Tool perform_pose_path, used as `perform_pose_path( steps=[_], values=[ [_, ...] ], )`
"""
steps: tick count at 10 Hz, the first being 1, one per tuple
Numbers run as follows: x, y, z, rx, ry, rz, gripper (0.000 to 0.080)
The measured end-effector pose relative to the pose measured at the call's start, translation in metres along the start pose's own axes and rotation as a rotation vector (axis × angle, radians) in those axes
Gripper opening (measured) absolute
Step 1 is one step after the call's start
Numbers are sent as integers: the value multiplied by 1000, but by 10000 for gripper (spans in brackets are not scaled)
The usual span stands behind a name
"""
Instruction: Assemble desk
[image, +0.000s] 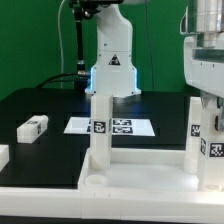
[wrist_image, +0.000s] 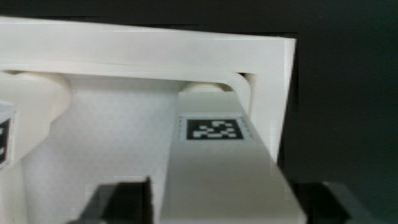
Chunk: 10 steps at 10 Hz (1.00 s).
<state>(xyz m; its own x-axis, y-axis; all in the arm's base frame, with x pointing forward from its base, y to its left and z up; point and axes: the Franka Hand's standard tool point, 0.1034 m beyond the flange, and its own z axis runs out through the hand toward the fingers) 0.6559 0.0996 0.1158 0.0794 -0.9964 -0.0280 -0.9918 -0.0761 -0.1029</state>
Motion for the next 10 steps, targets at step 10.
perform_pose_path(
  steps=[10],
  values=[
    [-4, 0, 1, -11, 22, -966, 649]
  ],
)
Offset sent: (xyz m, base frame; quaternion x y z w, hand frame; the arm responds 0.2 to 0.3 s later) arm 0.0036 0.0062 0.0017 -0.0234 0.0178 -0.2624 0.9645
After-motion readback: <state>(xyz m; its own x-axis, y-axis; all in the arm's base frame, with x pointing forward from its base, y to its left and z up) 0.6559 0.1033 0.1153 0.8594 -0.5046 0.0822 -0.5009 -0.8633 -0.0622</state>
